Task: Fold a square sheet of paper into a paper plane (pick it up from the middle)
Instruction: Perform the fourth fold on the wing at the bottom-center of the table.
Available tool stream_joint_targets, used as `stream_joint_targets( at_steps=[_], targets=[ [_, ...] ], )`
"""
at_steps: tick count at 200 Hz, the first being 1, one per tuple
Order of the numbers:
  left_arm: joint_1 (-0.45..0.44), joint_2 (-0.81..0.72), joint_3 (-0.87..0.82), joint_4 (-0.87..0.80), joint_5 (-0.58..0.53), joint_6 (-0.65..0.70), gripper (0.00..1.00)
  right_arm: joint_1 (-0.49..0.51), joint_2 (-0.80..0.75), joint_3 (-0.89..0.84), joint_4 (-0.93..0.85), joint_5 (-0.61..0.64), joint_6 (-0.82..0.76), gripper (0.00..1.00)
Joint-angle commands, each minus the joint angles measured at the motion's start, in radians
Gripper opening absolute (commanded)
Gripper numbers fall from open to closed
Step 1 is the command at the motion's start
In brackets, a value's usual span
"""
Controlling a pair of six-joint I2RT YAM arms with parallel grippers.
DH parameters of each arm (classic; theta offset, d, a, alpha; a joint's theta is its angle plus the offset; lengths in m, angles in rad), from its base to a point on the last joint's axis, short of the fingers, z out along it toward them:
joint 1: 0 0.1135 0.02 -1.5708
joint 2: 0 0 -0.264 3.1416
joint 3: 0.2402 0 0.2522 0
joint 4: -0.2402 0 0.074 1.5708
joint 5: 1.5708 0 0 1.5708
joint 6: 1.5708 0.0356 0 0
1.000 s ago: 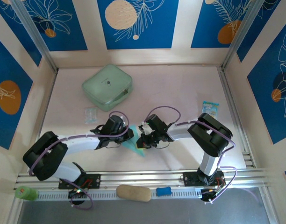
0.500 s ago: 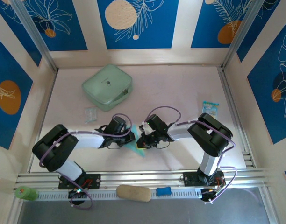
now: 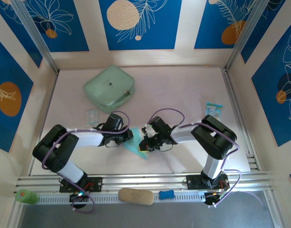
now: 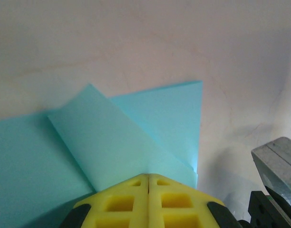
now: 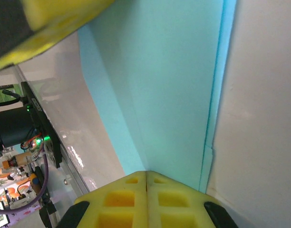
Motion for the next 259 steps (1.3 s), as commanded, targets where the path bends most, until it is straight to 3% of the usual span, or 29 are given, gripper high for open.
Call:
stream_joint_targets(
  at_steps=[1,78,127,193,227,259],
  targets=[
    [0.061,0.037,0.015,-0.009,-0.03,0.05,0.04,-0.01,0.028,-0.061,-0.159,0.07,-0.007,0.0],
    [0.188,0.045,0.078,-0.09,-0.011,0.131,0.04,-0.018,0.027,-0.07,-0.154,0.053,-0.014,0.0],
    [0.189,-0.01,0.079,-0.093,0.006,0.11,0.05,-0.026,0.032,-0.064,-0.154,0.048,-0.019,0.0],
    [0.079,-0.194,0.032,-0.131,-0.044,0.074,0.13,-0.036,0.026,-0.049,-0.178,0.046,-0.034,0.0],
    [-0.012,-0.112,0.044,-0.047,0.026,0.091,0.13,-0.038,0.012,-0.05,-0.187,0.048,-0.034,0.0],
    [-0.029,-0.01,0.041,0.0,0.036,0.061,0.09,-0.039,0.002,-0.047,-0.19,0.046,-0.033,0.0]
  ],
)
